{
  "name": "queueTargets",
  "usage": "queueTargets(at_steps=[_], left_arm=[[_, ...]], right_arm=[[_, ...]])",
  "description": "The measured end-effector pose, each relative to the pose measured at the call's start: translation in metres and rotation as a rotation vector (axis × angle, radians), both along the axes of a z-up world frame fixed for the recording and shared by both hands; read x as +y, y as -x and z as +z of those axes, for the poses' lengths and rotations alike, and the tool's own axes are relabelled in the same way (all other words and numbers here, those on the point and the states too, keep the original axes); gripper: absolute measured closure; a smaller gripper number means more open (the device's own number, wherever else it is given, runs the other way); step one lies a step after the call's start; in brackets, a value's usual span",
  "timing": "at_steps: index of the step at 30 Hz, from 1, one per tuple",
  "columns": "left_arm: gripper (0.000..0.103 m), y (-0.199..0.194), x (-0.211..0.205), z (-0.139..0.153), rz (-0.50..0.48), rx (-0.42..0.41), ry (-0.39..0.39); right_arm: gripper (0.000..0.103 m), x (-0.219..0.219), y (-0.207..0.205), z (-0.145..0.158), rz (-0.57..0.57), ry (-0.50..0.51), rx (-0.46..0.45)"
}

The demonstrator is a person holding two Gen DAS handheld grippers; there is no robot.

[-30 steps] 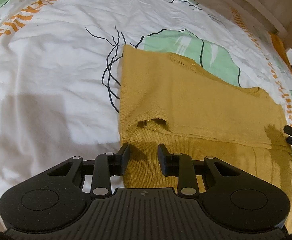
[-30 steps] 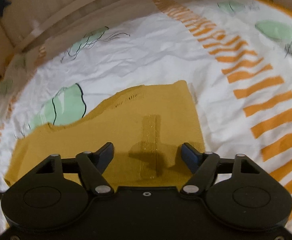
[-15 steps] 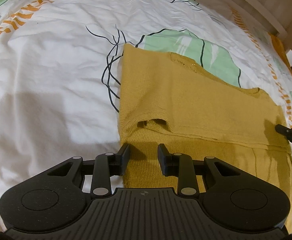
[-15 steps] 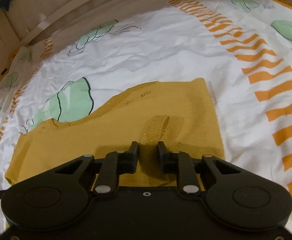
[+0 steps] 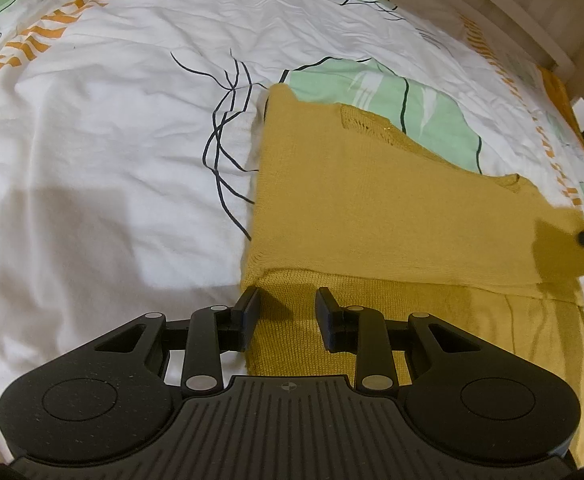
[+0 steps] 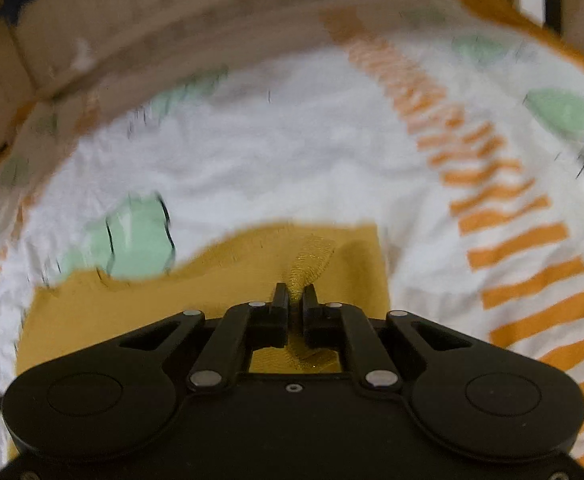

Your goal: Fold small clothes

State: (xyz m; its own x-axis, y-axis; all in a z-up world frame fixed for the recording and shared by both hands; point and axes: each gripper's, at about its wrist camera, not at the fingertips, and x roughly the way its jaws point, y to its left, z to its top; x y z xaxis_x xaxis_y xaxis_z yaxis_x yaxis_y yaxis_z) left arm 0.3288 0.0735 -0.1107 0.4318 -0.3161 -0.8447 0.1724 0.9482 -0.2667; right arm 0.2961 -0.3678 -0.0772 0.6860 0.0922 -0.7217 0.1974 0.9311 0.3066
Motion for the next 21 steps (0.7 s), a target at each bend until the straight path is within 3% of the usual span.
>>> queueTargets(at_steps=[6, 13, 18, 21], left_arm=[[0.073, 0.000, 0.001, -0.001, 0.008, 0.003, 0.010], [0.072, 0.002, 0.001, -0.001, 0.009, -0.003, 0.017], [0.057, 0.006, -0.006, -0.001, -0.036, -0.023, 0.010], [0.056, 0.009, -0.012, -0.001, -0.048, -0.047, -0.022]], right_arm=[[0.069, -0.007, 0.004, -0.030, -0.034, -0.012, 0.030], [0.061, -0.008, 0.015, -0.029, -0.052, 0.032, 0.030], [0.058, -0.004, 0.016, -0.029, -0.042, 0.068, 0.026], [0.050, -0.008, 0.021, -0.027, -0.075, 0.054, 0.022]])
